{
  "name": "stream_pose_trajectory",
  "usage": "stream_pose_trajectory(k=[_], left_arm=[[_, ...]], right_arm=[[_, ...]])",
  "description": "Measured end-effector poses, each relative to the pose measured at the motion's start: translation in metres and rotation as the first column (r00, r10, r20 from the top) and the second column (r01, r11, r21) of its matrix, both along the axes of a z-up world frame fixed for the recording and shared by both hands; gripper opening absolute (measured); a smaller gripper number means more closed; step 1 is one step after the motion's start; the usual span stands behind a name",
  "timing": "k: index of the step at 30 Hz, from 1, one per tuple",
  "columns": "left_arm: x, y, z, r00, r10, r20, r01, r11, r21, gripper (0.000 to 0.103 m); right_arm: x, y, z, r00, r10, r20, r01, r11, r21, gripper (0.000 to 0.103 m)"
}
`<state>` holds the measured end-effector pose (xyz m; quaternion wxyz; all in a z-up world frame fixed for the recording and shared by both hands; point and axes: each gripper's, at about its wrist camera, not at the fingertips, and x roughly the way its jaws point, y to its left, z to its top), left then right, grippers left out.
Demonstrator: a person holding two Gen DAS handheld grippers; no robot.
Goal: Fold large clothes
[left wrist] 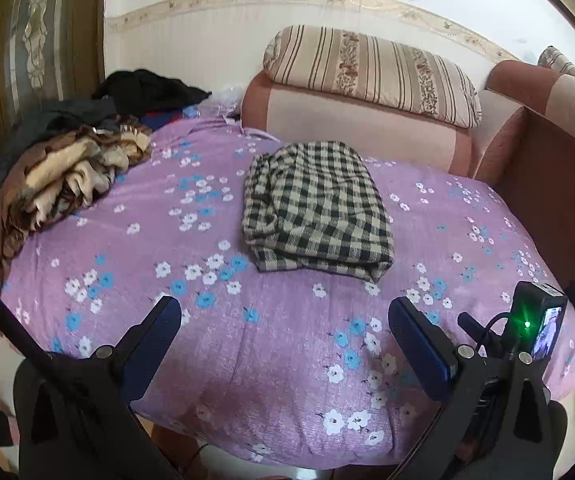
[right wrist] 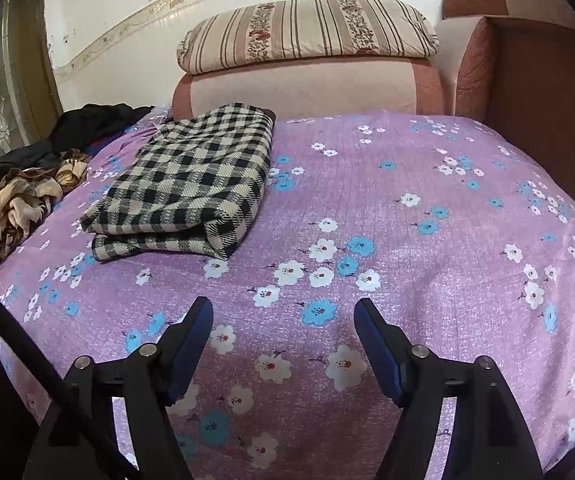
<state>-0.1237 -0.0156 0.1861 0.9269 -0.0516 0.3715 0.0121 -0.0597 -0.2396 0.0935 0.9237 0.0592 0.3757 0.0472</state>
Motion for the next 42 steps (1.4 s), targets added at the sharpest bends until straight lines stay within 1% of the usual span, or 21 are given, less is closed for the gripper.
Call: stream_pose_trajectory(k=[4, 6, 14, 18, 28, 42], left_arm=[[0.009, 0.001, -0.015, 0.999, -0.007, -0.047, 0.006, 1.000, -0.022, 0.103], [0.011, 0.001, -0.020, 0.998, -0.007, -0.061, 0.006, 1.000, -0.019, 0.103], [0.020, -0.002, -0.038, 0.994, 0.022, -0.108, -0.013, 0.997, 0.081, 0.103], [0.023, -0.001, -0.047, 0.991, 0.021, -0.134, -0.010, 0.997, 0.083, 0.103], [0.026, -0.006, -0.054, 0.987, -0.007, -0.161, 0.021, 0.996, 0.087, 0.103], [0.020, -0.020, -0.055, 0.985, -0.060, -0.162, 0.076, 0.993, 0.094, 0.103]], right_arm=[[-0.002, 0.004, -0.002, 1.000, 0.005, 0.000, -0.005, 1.000, -0.022, 0.080], [-0.002, 0.005, -0.004, 1.000, 0.002, -0.006, -0.002, 0.999, -0.037, 0.080], [0.004, 0.000, -0.007, 0.999, -0.036, -0.024, 0.035, 0.999, -0.026, 0.080], [0.005, 0.000, -0.009, 0.999, -0.045, -0.028, 0.044, 0.999, -0.031, 0.081], [0.008, 0.003, -0.013, 0.998, -0.045, -0.036, 0.043, 0.998, -0.045, 0.082], [0.006, 0.001, -0.010, 0.998, -0.058, -0.024, 0.057, 0.997, -0.052, 0.082]])
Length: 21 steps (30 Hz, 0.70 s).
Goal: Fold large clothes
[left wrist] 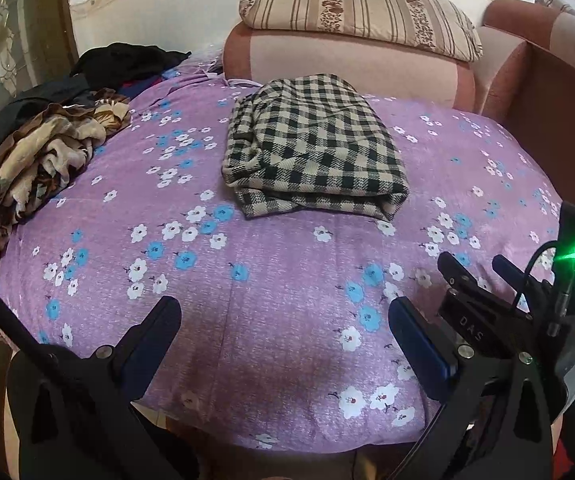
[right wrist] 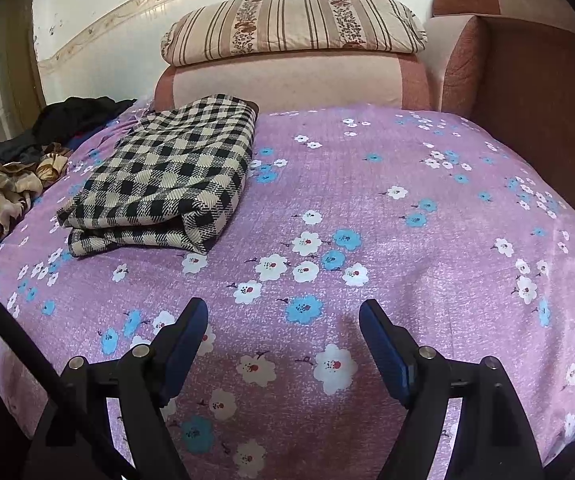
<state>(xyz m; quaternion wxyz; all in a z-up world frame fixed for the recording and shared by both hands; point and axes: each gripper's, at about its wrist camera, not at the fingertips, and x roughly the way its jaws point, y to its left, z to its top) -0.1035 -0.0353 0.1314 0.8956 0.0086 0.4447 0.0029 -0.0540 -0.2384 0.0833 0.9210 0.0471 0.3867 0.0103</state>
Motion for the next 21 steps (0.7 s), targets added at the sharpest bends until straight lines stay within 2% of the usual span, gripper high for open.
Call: stream_pose_trajectory(k=[15, 21], left_arm=[[-0.0060, -0.0084, 0.0009, 0.999, -0.051, 0.000, 0.051, 0.998, -0.049, 0.103], [-0.0047, -0.0095, -0.0052, 0.997, -0.066, -0.038, 0.063, 0.996, -0.062, 0.103]], right_arm=[[-0.0020, -0.0003, 0.0011, 1.000, -0.004, -0.001, 0.004, 1.000, -0.010, 0.083], [-0.0013, -0.0045, 0.0010, 1.000, -0.016, -0.004, 0.016, 1.000, -0.005, 0.084]])
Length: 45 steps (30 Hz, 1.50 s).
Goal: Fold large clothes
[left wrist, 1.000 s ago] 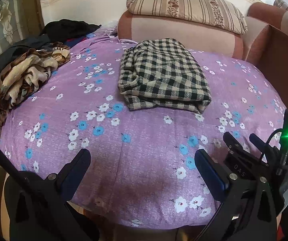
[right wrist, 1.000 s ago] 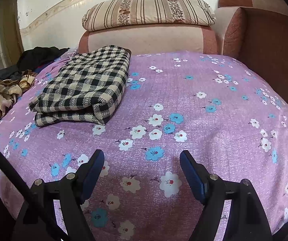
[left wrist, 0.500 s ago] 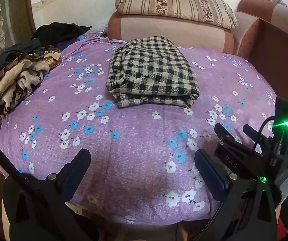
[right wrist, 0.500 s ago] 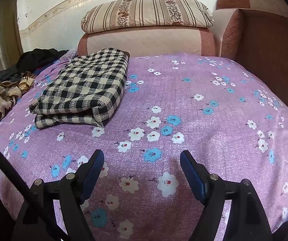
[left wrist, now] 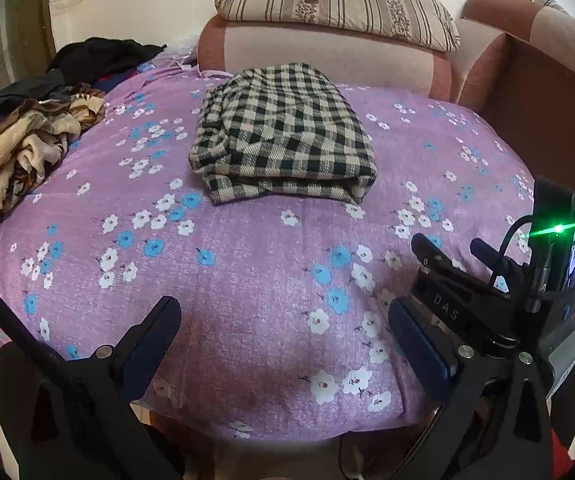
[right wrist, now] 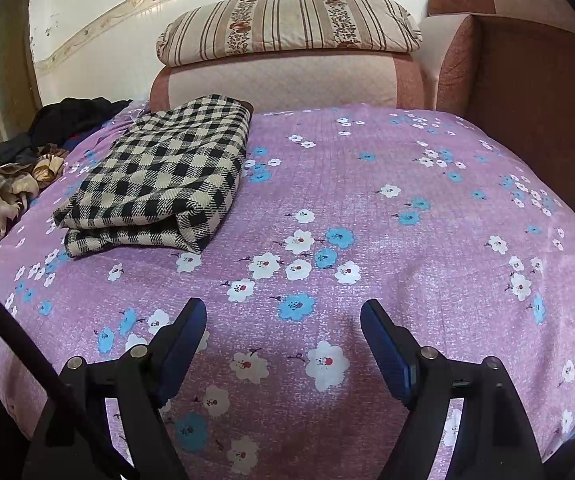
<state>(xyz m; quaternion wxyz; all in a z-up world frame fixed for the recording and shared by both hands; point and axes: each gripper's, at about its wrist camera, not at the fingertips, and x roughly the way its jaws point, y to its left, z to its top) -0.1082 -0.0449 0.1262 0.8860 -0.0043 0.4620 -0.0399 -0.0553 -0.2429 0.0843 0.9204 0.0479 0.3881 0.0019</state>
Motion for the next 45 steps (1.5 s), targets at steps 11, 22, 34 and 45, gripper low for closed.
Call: stream_pose_trajectory(k=[11, 22, 34, 45], left_arm=[[0.000, -0.001, -0.006, 1.000, 0.005, -0.023, -0.005, 1.000, -0.008, 0.103], [-0.003, -0.008, -0.010, 0.999, -0.011, -0.036, 0.011, 1.000, 0.006, 0.103], [-0.006, -0.012, -0.011, 0.999, -0.023, -0.037, 0.023, 1.000, 0.008, 0.103], [-0.010, -0.015, -0.008, 0.999, -0.045, -0.026, 0.045, 0.999, -0.002, 0.103]], right_arm=[[-0.005, 0.002, 0.006, 1.000, -0.007, 0.023, 0.007, 1.000, -0.004, 0.084], [-0.014, 0.010, 0.020, 0.996, -0.001, 0.085, 0.005, 0.999, -0.038, 0.085], [-0.020, 0.011, 0.027, 0.993, -0.010, 0.119, 0.016, 0.999, -0.044, 0.085], [-0.021, 0.011, 0.028, 0.992, -0.014, 0.123, 0.020, 0.999, -0.046, 0.086]])
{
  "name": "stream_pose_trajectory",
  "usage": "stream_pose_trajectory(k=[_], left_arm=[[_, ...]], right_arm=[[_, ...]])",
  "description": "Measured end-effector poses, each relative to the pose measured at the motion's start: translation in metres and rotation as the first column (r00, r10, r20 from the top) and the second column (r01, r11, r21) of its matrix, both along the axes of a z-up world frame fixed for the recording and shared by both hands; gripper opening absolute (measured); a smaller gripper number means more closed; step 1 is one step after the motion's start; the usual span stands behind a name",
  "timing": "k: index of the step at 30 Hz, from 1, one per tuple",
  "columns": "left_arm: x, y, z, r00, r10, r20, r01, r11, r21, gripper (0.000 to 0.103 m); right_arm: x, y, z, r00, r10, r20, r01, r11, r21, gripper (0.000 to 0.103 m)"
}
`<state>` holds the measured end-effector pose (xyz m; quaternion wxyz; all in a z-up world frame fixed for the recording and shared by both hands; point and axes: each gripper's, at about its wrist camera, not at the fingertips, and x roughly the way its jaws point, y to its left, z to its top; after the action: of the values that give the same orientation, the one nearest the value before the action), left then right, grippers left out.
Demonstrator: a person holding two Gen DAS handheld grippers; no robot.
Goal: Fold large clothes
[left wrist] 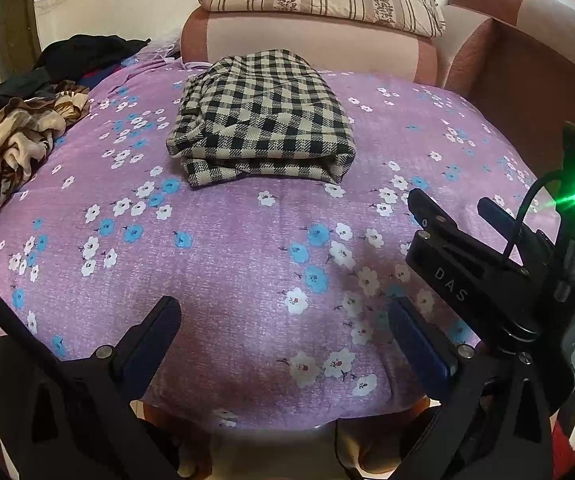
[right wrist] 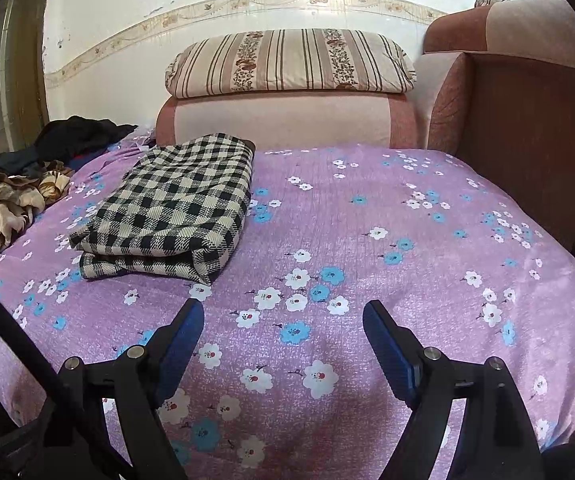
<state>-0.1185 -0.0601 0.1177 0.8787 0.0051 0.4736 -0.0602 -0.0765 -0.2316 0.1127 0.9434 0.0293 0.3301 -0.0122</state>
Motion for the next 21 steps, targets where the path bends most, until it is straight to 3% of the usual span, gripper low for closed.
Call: stream_pose_trajectory(k=[21], left_arm=[[0.0013, -0.0006, -0.0070, 0.999, -0.001, -0.035, 0.000, 1.000, -0.019, 0.103]], right_arm=[[-0.0047, -0.0009, 0.0039, 1.000, -0.006, 0.019, 0.006, 1.000, -0.010, 0.086]])
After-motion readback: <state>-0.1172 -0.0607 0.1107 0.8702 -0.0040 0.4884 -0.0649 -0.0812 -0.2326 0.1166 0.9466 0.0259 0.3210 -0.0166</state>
